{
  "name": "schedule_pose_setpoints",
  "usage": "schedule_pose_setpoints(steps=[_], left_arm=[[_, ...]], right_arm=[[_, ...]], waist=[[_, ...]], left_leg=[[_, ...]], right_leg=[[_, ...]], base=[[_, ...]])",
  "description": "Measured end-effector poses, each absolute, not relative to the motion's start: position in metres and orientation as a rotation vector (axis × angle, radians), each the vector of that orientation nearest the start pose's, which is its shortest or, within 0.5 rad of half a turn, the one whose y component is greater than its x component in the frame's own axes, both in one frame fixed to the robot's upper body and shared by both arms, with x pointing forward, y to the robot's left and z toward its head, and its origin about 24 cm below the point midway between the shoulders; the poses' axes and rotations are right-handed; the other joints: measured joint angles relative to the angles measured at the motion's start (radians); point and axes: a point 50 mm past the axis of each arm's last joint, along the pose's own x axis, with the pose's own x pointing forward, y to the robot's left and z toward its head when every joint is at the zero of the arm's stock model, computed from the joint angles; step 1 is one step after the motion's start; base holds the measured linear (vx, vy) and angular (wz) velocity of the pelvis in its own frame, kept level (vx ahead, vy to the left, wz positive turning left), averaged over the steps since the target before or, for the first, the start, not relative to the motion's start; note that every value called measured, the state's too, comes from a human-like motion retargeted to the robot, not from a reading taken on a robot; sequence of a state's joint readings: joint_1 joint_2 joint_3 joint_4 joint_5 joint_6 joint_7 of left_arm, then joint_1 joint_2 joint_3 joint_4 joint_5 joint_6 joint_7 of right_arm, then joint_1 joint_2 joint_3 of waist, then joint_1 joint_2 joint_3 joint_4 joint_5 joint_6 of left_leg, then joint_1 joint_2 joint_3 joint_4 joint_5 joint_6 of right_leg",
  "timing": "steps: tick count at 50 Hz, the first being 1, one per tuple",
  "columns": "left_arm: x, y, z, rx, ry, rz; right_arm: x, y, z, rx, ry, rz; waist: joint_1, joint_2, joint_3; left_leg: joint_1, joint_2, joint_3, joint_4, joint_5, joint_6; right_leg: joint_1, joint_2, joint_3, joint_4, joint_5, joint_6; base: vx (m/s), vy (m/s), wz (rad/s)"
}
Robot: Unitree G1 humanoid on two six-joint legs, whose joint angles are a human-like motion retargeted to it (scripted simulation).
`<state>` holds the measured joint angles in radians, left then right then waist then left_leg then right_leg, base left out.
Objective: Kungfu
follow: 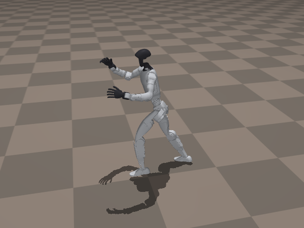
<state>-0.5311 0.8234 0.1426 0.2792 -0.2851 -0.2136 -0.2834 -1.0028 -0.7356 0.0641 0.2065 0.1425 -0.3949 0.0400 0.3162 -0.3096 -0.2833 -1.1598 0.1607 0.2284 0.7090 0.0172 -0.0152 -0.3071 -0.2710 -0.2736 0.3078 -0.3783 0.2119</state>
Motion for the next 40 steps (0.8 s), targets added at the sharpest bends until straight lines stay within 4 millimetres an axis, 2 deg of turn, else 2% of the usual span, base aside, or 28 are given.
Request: schedule_pose_setpoints(steps=[2,3,5,6,7,8,10,12,14,15,19,22,25,28,31,33,35,37,40], left_arm=[[0.29,0.374,0.251,0.888,-0.267,0.251],[0.268,0.418,0.248,1.062,-0.086,0.426],[0.213,0.494,0.216,1.328,0.425,0.797],[0.181,0.519,0.195,1.351,0.734,0.936],[0.147,0.531,0.177,1.344,1.01,0.975],[0.118,0.536,0.163,1.234,1.219,0.896],[0.076,0.538,0.149,0.928,1.363,0.922],[0.064,0.539,0.14,0.77,1.205,1.013],[0.059,0.541,0.138,0.765,1.049,1.114],[0.056,0.541,0.138,0.791,1.011,1.161],[0.038,0.543,0.139,0.892,1.053,1.227],[0.045,0.542,0.137,0.851,0.977,1.242],[0.067,0.541,0.15,0.875,0.785,1.293],[0.104,0.539,0.18,0.967,0.498,1.328],[0.149,0.525,0.224,1.045,0.149,1.273],[0.181,0.505,0.258,1.106,-0.085,1.167],[0.211,0.476,0.292,1.177,-0.287,1.041],[0.237,0.441,0.324,1.268,-0.463,0.907],[0.266,0.381,0.364,1.425,-0.695,0.713]], right_arm=[[0.339,-0.211,0.386,-0.848,-1.044,-0.131],[0.359,-0.22,0.389,-0.992,-0.93,-0.249],[0.391,-0.248,0.379,-1.281,-0.515,-0.466],[0.399,-0.263,0.361,-1.318,-0.227,-0.538],[0.402,-0.271,0.345,-1.334,-0.008,-0.556],[0.404,-0.27,0.334,-1.315,0.08,-0.476],[0.405,-0.265,0.341,-1.266,-0.028,-0.391],[0.402,-0.264,0.347,-1.296,-0.208,-0.461],[0.399,-0.267,0.347,-1.358,-0.305,-0.525],[0.398,-0.269,0.345,-1.387,-0.317,-0.53],[0.402,-0.277,0.325,-1.379,-0.195,-0.485],[0.405,-0.271,0.318,-1.399,-0.212,-0.459],[0.406,-0.265,0.317,-1.429,-0.254,-0.455],[0.406,-0.262,0.319,-1.449,-0.3,-0.47],[0.407,-0.251,0.322,-1.472,-0.386,-0.446],[0.407,-0.243,0.325,-1.488,-0.435,-0.414],[0.408,-0.232,0.329,-1.502,-0.488,-0.373],[0.409,-0.214,0.332,-1.53,-0.555,-0.321],[0.41,-0.181,0.338,-1.594,-0.672,-0.244]], waist=[[0.08,-0.06,0.06],[0.1,-0.071,0.077],[0.128,-0.069,0.085],[0.126,-0.066,0.078],[0.125,-0.062,0.074],[0.125,-0.056,0.074],[0.131,-0.057,0.097],[0.16,-0.075,0.11],[0.191,-0.097,0.115],[0.201,-0.106,0.118],[0.173,-0.111,0.114],[0.152,-0.106,0.104],[0.142,-0.108,0.1],[0.141,-0.109,0.099],[0.138,-0.108,0.098],[0.137,-0.108,0.098],[0.129,-0.105,0.097],[0.113,-0.098,0.089],[0.082,-0.077,0.074]], left_leg=[[0.007,-0.019,-0.015,-0.016,0.012,-0.008],[0.009,-0.032,-0.02,-0.023,0.018,-0.01],[0.01,-0.048,-0.035,-0.036,0.03,-0.016],[0.007,-0.057,-0.048,-0.041,0.035,-0.018],[0.006,-0.065,-0.062,-0.046,0.041,-0.021],[0.008,-0.073,-0.078,-0.052,0.047,-0.025],[0.016,-0.084,-0.106,-0.063,0.056,-0.036],[0.021,-0.088,-0.113,-0.072,0.06,-0.043],[0.016,-0.087,-0.105,-0.078,0.063,-0.044],[0.014,-0.087,-0.103,-0.081,0.065,-0.045],[0.019,-0.113,-0.13,-0.09,0.082,-0.044],[0.022,-0.123,-0.136,-0.094,0.092,-0.043],[0.028,-0.126,-0.128,-0.099,0.099,-0.039],[0.037,-0.117,-0.117,-0.099,0.09,-0.032],[0.043,-0.103,-0.105,-0.095,0.078,-0.029],[0.046,-0.094,-0.103,-0.091,0.068,-0.028],[0.048,-0.085,-0.102,-0.085,0.057,-0.029],[0.048,-0.073,-0.098,-0.077,0.046,-0.028],[0.049,-0.055,-0.094,-0.063,0.028,-0.028]], right_leg=[[0.02,0.006,-0.015,-0.002,-0.028,0.003],[0.023,0.006,-0.018,0.0,-0.04,0.002],[0.034,0.01,-0.033,-0.003,-0.05,0.001],[0.042,0.015,-0.044,-0.008,-0.048,0.003],[0.053,0.022,-0.055,-0.015,-0.046,0.004],[0.069,0.034,-0.064,-0.026,-0.041,0.004],[0.096,0.06,-0.074,-0.046,-0.035,0.0],[0.099,0.065,-0.074,-0.045,-0.046,-0.001],[0.085,0.055,-0.072,-0.037,-0.065,0.001],[0.082,0.051,-0.072,-0.034,-0.072,0.004],[0.103,0.073,-0.09,-0.032,-0.073,0.005],[0.114,0.077,-0.102,-0.041,-0.057,0.01],[0.117,0.069,-0.106,-0.045,-0.043,0.016],[0.118,0.062,-0.105,-0.053,-0.028,0.017],[0.114,0.052,-0.095,-0.058,-0.016,0.016],[0.11,0.047,-0.088,-0.059,-0.01,0.015],[0.105,0.042,-0.078,-0.06,-0.005,0.013],[0.096,0.036,-0.066,-0.06,0.001,0.011],[0.08,0.025,-0.045,-0.059,0.013,0.01]], base=[[0.03,-0.44,0.96],[-0.02,-0.17,0.78],[0.0,0.02,0.69],[0.06,0.1,0.73],[0.09,0.1,0.78],[0.05,0.04,0.7],[-0.02,-0.09,0.52],[0.01,-0.14,0.19],[0.01,-0.08,-0.02],[-0.01,-0.11,0.13],[0.03,-0.16,0.42],[0.02,-0.04,0.18],[0.0,0.0,0.0],[0.01,-0.01,-0.17],[0.0,0.0,-0.39],[0.0,-0.02,-0.49],[-0.02,-0.01,-0.56],[-0.05,0.02,-0.64],[-0.08,0.09,-0.74]])
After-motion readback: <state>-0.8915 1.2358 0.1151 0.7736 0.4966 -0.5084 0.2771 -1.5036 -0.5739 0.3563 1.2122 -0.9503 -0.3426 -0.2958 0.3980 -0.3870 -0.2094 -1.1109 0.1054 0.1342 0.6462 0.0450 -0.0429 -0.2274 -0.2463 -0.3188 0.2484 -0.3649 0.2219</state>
